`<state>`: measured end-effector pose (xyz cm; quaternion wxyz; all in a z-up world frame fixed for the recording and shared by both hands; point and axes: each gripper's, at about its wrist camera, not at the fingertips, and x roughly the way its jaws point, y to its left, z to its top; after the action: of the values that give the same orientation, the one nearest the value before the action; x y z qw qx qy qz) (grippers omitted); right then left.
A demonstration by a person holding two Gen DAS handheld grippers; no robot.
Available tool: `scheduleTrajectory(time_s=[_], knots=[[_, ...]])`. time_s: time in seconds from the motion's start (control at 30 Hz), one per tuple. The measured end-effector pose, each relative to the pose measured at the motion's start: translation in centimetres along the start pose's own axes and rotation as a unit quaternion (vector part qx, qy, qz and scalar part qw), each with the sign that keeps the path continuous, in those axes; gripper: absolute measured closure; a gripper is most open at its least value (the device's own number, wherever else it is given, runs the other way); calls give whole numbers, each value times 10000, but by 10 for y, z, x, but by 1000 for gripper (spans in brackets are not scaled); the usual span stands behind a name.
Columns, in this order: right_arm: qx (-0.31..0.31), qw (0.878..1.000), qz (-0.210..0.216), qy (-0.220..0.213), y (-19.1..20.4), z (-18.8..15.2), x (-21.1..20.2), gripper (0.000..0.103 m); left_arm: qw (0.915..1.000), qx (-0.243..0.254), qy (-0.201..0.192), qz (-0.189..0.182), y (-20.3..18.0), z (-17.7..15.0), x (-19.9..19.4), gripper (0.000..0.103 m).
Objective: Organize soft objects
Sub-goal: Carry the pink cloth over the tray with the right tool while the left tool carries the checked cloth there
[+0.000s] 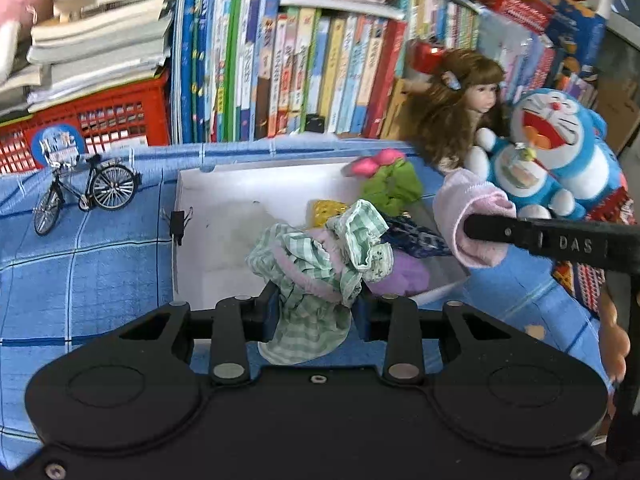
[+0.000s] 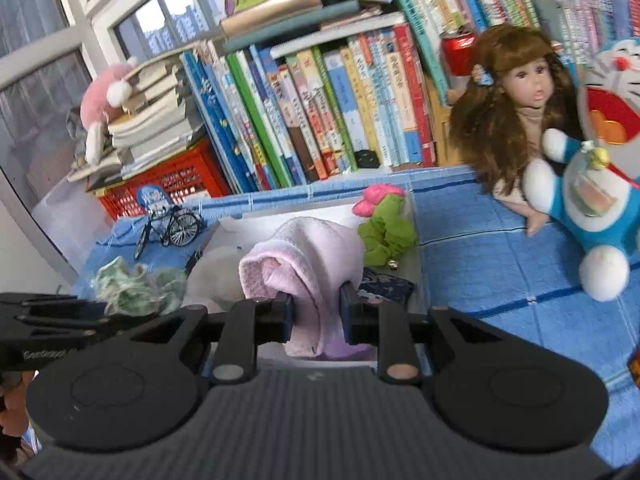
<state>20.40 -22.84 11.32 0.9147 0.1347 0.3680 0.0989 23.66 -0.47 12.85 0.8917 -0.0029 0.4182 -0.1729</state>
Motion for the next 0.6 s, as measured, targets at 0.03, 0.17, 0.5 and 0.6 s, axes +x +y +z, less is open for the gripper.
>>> scheduleTrajectory(time_s=[0.03,0.17,0.5,0.6], knots=[[-14,10000,13,48,1,1,6,76,10000,-31,17,15,2,2,6,69],[-92,9998,13,153,7,5,27,75,9998,-100,60,145,10,12,28,69],[-352,9983,-78,454,16,11,73,75,9989,-196,305,305,23,28,82,69],[-448,9977,-81,510,18,13,83,75,9989,-174,317,308,24,33,92,68]])
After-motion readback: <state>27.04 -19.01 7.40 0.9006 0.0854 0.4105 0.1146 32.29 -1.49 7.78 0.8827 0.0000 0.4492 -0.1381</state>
